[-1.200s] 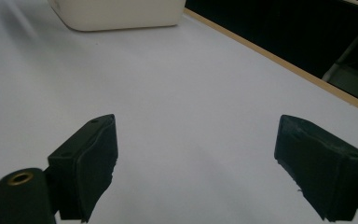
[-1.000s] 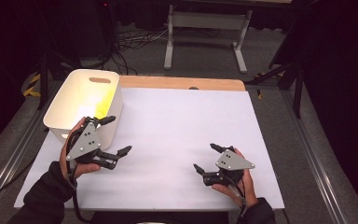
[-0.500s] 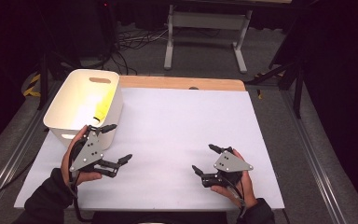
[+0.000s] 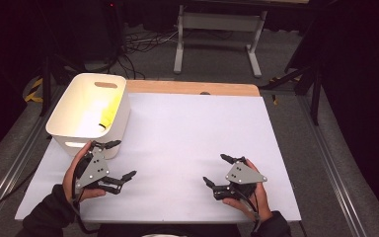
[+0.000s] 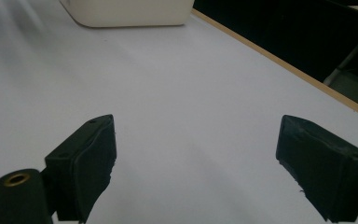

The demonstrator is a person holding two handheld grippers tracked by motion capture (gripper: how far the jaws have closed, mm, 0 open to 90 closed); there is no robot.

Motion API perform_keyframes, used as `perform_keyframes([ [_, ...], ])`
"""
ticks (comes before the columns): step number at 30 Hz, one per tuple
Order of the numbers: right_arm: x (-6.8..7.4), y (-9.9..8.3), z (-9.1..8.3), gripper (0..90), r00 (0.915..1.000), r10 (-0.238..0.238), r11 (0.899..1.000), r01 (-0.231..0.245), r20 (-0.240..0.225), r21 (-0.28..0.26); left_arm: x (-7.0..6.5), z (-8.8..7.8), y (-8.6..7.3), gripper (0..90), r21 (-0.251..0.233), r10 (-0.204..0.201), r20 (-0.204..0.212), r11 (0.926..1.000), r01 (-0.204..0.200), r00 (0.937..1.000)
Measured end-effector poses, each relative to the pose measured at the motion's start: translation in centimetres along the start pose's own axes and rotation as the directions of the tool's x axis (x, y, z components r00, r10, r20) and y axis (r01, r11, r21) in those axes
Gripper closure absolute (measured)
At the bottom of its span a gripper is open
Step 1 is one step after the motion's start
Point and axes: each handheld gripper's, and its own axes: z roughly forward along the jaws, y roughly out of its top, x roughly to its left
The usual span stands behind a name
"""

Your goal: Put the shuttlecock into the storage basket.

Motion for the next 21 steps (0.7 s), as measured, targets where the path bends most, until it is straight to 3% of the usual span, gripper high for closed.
perform_keyframes([
  [12,0.2,-0.3,-0.5,12.3,1.0,-0.001,1.0,0.001,0.007,-0.005,-0.2,-1.1,-3.7,4.6,0.035,-0.079,-0.036,0.9962,0.08,0.9962],
  [17,0.2,-0.6,-0.8,11.3,0.9998,0.0,1.0,0.001,0.019,-0.003,-0.2,-1.9,-5.4,4.0,0.038,-0.146,-0.054,0.9883,0.148,0.9878],
  [21,0.3,-0.8,-0.9,10.3,0.9998,0.003,1.0,-0.003,0.021,-0.005,-0.3,-2.5,-6.5,3.8,0.042,-0.201,-0.04,0.9784,0.202,0.9788],
])
